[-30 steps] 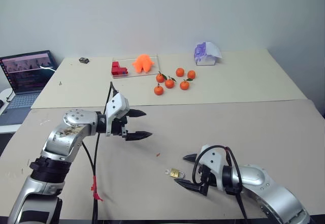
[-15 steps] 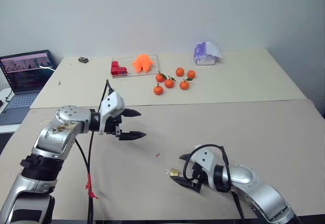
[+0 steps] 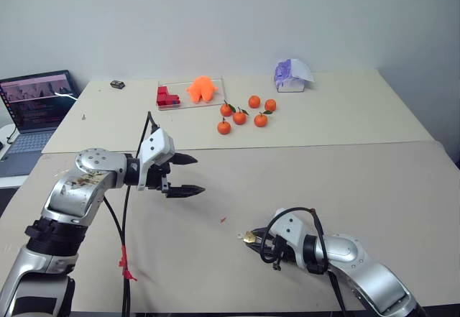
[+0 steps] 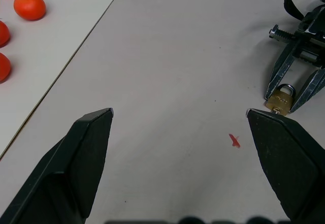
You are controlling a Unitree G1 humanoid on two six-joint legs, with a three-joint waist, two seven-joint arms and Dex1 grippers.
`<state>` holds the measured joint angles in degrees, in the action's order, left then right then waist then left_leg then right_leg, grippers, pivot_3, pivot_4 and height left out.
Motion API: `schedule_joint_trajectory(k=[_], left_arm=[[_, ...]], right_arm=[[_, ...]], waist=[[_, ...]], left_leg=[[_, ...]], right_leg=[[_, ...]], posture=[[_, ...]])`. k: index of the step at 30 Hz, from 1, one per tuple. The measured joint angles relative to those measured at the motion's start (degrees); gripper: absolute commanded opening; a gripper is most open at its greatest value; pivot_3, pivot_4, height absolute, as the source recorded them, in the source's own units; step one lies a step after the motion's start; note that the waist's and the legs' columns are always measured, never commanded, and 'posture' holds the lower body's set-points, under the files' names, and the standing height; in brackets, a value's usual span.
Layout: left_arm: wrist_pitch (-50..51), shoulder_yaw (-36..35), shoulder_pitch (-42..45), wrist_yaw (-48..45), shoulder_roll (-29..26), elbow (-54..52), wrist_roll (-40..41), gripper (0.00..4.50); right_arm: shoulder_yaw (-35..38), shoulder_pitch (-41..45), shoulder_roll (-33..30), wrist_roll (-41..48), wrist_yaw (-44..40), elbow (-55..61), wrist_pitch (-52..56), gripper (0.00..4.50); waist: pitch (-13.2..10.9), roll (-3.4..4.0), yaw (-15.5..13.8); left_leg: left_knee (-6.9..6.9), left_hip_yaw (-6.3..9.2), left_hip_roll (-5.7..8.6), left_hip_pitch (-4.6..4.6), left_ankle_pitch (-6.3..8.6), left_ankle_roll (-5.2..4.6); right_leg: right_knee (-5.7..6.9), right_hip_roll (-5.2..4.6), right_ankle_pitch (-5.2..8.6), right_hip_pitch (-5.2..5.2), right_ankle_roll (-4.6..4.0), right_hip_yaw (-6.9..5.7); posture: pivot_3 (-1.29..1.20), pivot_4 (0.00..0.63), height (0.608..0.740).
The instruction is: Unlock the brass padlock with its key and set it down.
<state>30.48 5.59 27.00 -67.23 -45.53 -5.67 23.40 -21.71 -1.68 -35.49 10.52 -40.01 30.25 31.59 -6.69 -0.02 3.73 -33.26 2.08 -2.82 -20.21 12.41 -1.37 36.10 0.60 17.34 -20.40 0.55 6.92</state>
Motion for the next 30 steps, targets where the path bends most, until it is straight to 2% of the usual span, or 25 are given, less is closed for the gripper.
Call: schedule_joint_trajectory(k=[7, 14, 19, 24, 30], left_arm=[[0.14, -1.43, -1.69, 2.21, 0.16, -0.70, 0.32, 4.50], [1.38, -5.88, -10.54, 7.48, 0.61, -7.04, 1.46, 4.50], [2.31, -7.61, -16.32, 11.22, 1.36, -10.97, 1.48, 4.50], [4.04, -7.71, -18.06, 15.18, 4.79, -12.84, 2.11, 4.50], [15.77, -8.88, -15.14, 21.48, 11.75, -12.44, 9.34, 4.50]], right_arm=[[-0.96, 6.80, 0.58, -1.56, -2.30, -4.92, -0.70, 0.92], [-3.72, 18.03, 0.71, -3.16, -10.00, -12.09, -4.42, 0.92], [-3.16, 24.44, 1.43, -1.56, -14.26, -13.74, -4.61, 0.92], [1.33, 29.32, -0.32, 2.73, -17.75, -12.20, -1.28, 0.92], [2.05, 30.22, -2.34, -1.69, -16.87, -11.68, -6.85, 0.92]], waist=[[-0.06, -0.04, 0.25], [-0.09, 0.06, 0.28], [-0.11, 0.16, -0.03], [-0.11, 0.18, -0.66], [-0.11, 0.18, -1.15]], left_leg=[[0.01, 0.03, -0.01, 0.02, 0.00, 0.00], [0.05, 0.02, -0.01, 0.00, 0.00, 0.00], [0.08, 0.09, -0.02, 0.01, 0.00, 0.00], [0.05, 0.11, 0.00, 0.01, 0.00, 0.00], [0.07, 0.12, 0.01, -0.02, 0.00, 0.00]], right_leg=[[0.05, 0.02, 0.00, -0.03, 0.00, 0.00], [0.00, -0.01, -0.01, -0.03, -0.02, 0.03], [0.03, -0.04, -0.01, -0.04, -0.03, -0.05], [-0.02, -0.08, -0.02, -0.01, -0.06, -0.10], [0.02, -0.06, -0.01, -0.02, -0.05, -0.10]], posture=[[0.00, 0.150, 0.735], [0.00, 0.150, 0.735], [0.00, 0.150, 0.735], [0.00, 0.150, 0.735], [0.00, 0.150, 0.735]])
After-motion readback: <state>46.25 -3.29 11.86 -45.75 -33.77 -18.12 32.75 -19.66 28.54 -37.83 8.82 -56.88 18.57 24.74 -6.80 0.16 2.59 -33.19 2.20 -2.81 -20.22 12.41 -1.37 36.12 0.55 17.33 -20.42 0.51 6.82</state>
